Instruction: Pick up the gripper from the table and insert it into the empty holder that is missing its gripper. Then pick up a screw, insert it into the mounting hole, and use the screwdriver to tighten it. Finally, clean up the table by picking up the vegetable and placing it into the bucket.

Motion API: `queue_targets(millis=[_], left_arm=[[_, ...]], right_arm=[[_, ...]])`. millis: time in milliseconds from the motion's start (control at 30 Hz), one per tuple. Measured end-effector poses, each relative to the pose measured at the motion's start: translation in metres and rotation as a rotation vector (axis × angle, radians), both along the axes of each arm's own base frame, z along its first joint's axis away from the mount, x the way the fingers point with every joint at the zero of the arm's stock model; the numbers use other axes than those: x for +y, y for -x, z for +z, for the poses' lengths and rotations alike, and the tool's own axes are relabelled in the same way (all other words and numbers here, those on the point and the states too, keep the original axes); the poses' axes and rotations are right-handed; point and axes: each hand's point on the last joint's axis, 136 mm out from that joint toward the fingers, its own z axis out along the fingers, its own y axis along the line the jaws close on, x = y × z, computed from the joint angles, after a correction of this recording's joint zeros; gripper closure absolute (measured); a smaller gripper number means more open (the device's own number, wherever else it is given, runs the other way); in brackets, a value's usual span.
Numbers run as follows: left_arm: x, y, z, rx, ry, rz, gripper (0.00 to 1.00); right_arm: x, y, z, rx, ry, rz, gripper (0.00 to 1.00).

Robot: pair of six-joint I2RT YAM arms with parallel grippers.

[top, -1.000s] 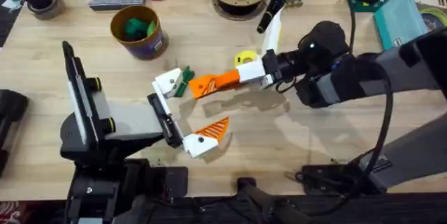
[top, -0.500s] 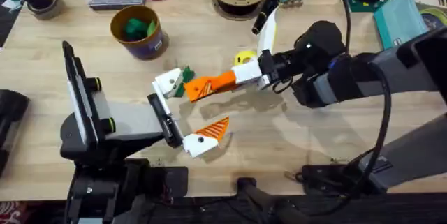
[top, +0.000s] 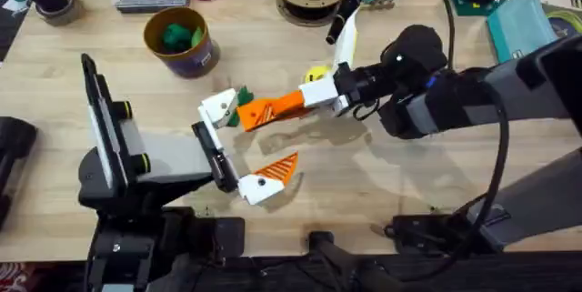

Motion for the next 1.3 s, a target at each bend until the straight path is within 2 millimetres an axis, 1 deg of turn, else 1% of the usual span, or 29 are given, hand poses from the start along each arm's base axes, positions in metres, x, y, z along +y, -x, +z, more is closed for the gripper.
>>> queue_targets(millis=[233, 533, 833, 1300], left_arm=[[0.0, 0.0, 0.0, 0.0, 0.0, 0.0, 0.01], [0.0, 0.0, 0.0, 0.0, 0.0, 0.0, 0.01], [0.0, 0.0, 0.0, 0.0, 0.0, 0.0, 0.01], [0.0, 0.0, 0.0, 0.0, 0.0, 0.0, 0.01]], right_arm=[[0.001, -0.001, 0.0, 0.004, 0.001, -0.007, 0.991], [0.004, 0.003, -0.002, 0.017, 0.008, 0.005, 0.991], [0.008, 0.006, -0.002, -0.01, -0.001, 0.011, 0.991], [0.011, 0.003, 0.003, -0.043, -0.015, 0.009, 0.991]])
